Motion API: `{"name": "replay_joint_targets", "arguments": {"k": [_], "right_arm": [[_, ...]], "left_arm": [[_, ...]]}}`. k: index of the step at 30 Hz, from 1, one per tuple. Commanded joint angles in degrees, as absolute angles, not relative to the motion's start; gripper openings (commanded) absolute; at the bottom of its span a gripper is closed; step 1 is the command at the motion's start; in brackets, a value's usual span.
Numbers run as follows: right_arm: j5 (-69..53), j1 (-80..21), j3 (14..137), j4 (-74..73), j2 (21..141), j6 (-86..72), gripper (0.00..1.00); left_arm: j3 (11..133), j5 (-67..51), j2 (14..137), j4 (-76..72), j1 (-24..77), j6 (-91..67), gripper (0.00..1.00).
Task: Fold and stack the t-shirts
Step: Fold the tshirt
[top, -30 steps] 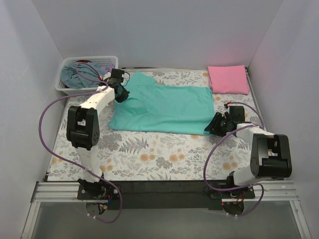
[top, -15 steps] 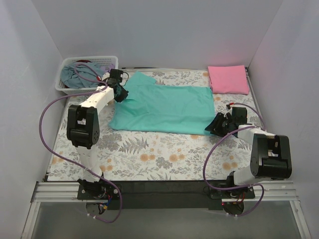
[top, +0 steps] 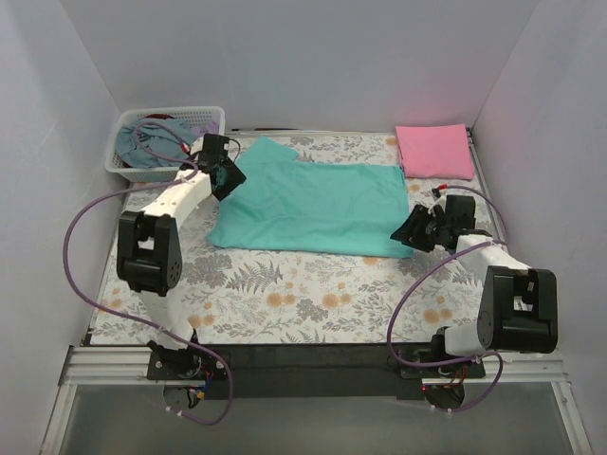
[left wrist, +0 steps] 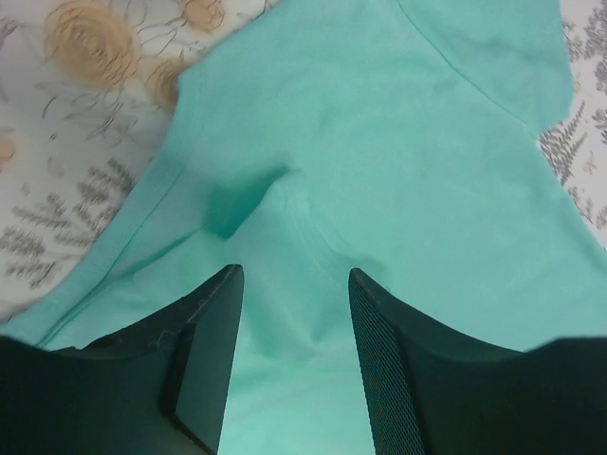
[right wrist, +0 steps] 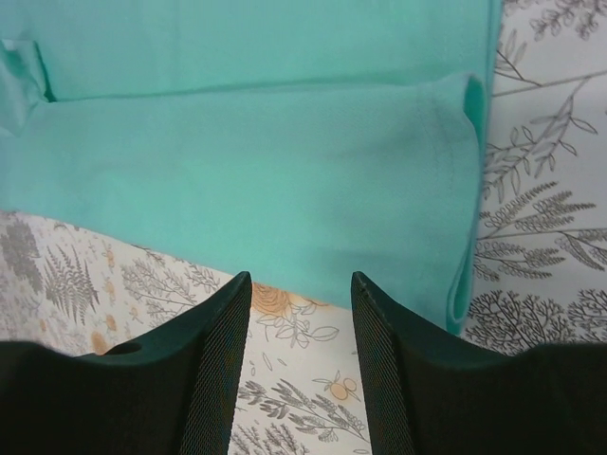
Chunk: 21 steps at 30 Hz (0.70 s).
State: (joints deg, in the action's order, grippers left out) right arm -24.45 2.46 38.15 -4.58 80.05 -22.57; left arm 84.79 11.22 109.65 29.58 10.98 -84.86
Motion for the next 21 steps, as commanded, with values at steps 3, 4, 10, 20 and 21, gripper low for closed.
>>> {"name": "replay_joint_targets", "arguments": {"k": [3, 4, 10, 20, 21], "right_arm": [[-31.01, 1.5, 39.47, -0.62, 79.45, -23.82, 0.53], [-31.55, 1.49, 39.11, -0.62, 79.71, -23.99, 0.53], [-33.22, 1.49, 37.01, 3.78, 81.73, -23.99, 0.53], [-34.19, 1.49, 35.16, 5.89, 84.64, -23.47, 0.53], [-33.93, 1.49, 35.07, 5.89, 84.73, -23.38, 0.53]], "left_arm": [[71.48, 11.68, 92.3, 28.83, 10.9, -82.7, 0.47], [69.28, 12.39, 90.63, 28.57, 10.9, -82.79, 0.47], [56.0, 13.88, 82.53, 26.28, 7.48, -85.78, 0.47], [52.3, 13.71, 86.75, 24.44, 6.07, -87.63, 0.48], [51.95, 13.71, 86.92, 24.17, 5.98, -87.71, 0.47]]}}
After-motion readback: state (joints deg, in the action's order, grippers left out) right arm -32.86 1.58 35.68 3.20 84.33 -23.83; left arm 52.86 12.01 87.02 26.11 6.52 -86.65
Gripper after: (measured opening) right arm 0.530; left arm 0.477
